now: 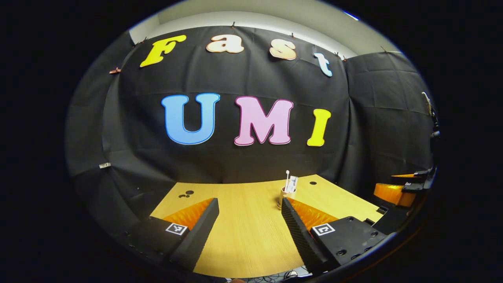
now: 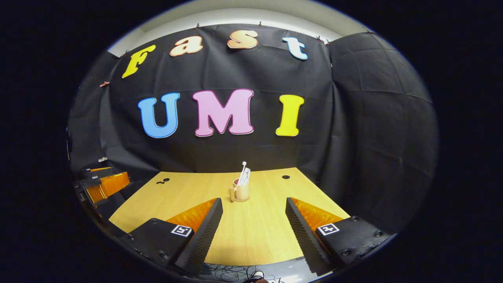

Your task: Put the toothbrush and toothpaste on the desktop into the cup, then pick up the cup and place it on the coaster on the desktop.

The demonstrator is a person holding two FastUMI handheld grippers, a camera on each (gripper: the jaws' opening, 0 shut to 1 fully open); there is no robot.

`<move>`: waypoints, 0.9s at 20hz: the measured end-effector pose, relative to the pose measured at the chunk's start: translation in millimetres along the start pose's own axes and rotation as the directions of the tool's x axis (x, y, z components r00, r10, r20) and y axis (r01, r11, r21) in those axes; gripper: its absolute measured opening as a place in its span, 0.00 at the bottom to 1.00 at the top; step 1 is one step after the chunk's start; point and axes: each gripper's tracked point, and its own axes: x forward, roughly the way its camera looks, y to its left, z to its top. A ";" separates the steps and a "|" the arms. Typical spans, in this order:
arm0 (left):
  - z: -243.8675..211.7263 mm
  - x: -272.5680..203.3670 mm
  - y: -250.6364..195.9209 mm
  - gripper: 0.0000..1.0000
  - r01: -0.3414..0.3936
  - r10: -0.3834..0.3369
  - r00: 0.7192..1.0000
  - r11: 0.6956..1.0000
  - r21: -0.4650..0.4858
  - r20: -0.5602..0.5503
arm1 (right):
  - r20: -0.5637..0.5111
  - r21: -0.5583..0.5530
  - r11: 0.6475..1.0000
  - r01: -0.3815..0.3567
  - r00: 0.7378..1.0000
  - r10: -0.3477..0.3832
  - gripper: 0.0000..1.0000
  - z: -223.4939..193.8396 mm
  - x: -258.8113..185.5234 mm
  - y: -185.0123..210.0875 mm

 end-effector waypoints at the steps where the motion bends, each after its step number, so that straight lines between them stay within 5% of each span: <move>1: 0.1 3.6 -3.1 0.99 0.008 -0.008 1.000 1.000 0.000 0.003 | -0.005 0.004 1.000 0.017 1.000 -0.017 0.99 -0.1 -1.8 -5.9; 9: -14.7 9.4 -12.3 0.99 0.030 -0.031 0.999 0.999 -0.035 -0.019 | -0.005 -0.007 0.999 0.037 0.999 -0.037 0.99 4.1 -0.4 -8.2; 18: -6.6 1.0 18.2 0.99 -0.066 0.067 0.998 0.996 -0.064 0.015 | -0.010 0.004 0.999 -0.033 0.999 0.033 0.99 5.4 17.1 15.3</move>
